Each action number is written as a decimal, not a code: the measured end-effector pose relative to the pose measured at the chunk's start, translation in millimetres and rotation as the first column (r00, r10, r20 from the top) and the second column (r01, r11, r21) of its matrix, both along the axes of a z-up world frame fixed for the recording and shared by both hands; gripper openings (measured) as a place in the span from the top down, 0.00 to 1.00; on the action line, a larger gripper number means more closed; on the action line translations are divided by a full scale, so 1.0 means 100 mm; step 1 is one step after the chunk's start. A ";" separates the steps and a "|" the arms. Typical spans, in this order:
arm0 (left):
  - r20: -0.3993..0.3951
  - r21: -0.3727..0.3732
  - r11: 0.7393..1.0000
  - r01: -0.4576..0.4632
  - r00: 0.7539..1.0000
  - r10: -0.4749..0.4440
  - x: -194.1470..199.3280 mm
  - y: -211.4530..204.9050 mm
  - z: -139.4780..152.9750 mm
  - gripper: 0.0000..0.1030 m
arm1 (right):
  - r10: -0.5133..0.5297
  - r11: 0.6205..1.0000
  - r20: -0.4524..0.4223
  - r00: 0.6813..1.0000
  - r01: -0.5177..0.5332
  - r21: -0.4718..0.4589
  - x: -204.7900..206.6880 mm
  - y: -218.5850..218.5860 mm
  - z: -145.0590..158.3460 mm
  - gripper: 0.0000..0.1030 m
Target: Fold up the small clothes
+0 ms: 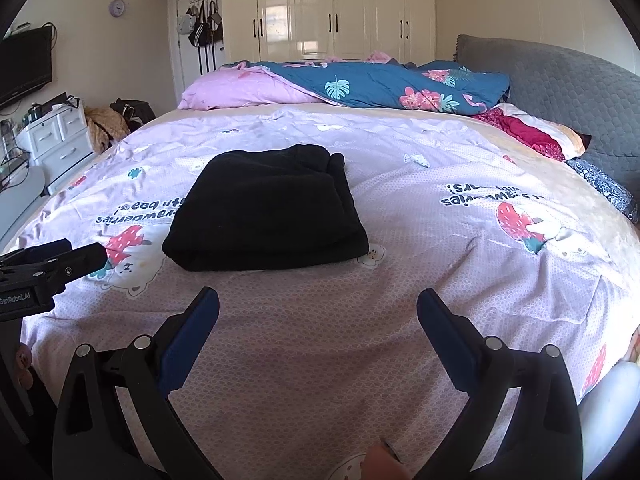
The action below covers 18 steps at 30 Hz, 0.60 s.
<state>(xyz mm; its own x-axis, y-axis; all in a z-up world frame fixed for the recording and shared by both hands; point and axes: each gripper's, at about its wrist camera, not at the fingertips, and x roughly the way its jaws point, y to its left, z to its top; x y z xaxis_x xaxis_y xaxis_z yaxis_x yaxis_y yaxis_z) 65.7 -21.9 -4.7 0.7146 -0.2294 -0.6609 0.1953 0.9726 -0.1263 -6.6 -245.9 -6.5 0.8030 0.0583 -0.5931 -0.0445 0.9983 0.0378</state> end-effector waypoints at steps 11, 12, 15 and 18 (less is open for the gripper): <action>-0.012 0.002 1.000 -0.007 1.000 0.007 0.02 0.01 -0.01 0.09 | -0.001 1.000 -0.005 1.000 0.001 -0.001 0.01 -0.01 -0.02 0.04; -0.014 0.002 1.000 -0.008 1.000 0.008 0.02 0.01 -0.01 0.09 | -0.003 1.000 -0.005 1.000 0.003 -0.002 0.01 -0.01 -0.02 0.04; -0.017 0.006 1.000 -0.011 1.000 0.011 0.03 0.02 -0.01 0.09 | -0.004 1.000 -0.007 1.000 0.004 -0.002 0.01 -0.01 -0.02 0.04; -0.017 0.008 1.000 -0.013 1.000 0.013 0.03 0.01 -0.01 0.09 | -0.003 1.000 -0.008 1.000 0.003 -0.002 0.02 -0.02 -0.02 0.04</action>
